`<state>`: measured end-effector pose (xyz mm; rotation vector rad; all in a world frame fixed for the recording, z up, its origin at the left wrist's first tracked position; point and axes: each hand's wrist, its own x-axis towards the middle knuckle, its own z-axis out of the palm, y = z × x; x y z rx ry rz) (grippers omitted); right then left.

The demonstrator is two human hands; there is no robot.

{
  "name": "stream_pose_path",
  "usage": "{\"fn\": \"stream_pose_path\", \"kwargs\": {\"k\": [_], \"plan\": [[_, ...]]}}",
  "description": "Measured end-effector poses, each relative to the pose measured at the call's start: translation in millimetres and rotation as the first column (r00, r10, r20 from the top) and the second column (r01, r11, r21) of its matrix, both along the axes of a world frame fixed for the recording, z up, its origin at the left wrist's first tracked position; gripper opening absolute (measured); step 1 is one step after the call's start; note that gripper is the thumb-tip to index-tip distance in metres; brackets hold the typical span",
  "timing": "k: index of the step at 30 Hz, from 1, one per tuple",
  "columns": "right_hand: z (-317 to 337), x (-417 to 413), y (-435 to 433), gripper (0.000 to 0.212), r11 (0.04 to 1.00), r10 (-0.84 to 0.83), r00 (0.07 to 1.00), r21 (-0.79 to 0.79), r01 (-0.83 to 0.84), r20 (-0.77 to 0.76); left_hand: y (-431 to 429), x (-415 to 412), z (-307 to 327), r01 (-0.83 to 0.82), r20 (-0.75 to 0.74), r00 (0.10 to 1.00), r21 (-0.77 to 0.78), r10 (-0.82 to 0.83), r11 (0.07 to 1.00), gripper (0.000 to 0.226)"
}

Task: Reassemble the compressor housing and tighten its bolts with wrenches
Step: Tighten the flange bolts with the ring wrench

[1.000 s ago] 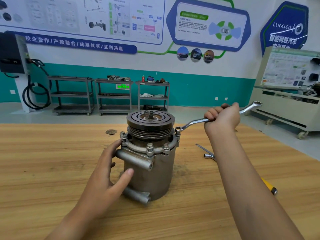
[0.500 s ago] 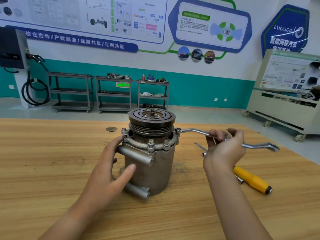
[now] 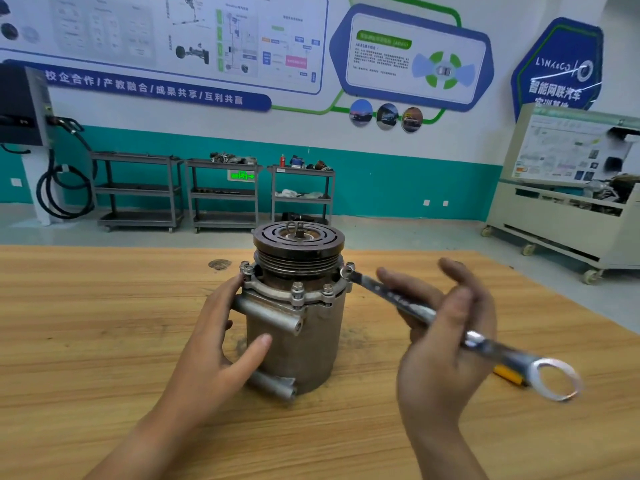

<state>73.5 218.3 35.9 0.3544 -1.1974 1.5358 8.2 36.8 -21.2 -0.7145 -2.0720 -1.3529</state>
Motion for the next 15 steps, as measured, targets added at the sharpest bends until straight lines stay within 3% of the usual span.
{"fn": "stream_pose_path", "kwargs": {"k": [3,6,10,12,14,15], "plan": [[12,-1,26,0.024,0.975,0.009,0.996,-0.222,0.012,0.092,-1,0,1,-0.004,0.005,1.0,0.023,0.004,1.0,0.067],[7,-22,60,0.031,0.911,0.13,0.919,-0.41,0.037,0.372,-1,-1,0,-0.006,0.003,1.0,0.032,0.006,0.999,0.065],[-9,-66,86,0.044,0.896,0.398,0.543,-0.441,-0.056,0.74,-2,-1,1,0.002,0.011,1.0,0.043,-0.003,0.999,0.062],[-20,-86,89,0.036,0.962,0.273,0.4,-0.259,-0.09,0.875,-3,-1,2,0.005,0.006,1.0,0.046,-0.005,0.999,0.061],[-28,-107,92,0.028,0.982,-0.076,0.353,0.131,-0.135,0.933,-2,-1,3,0.002,-0.003,1.0,0.049,-0.002,0.999,0.062],[-32,-117,92,0.028,0.915,-0.288,0.342,0.362,-0.175,0.894,-3,-2,2,-0.001,-0.006,1.0,0.05,0.001,0.999,0.062]]}}
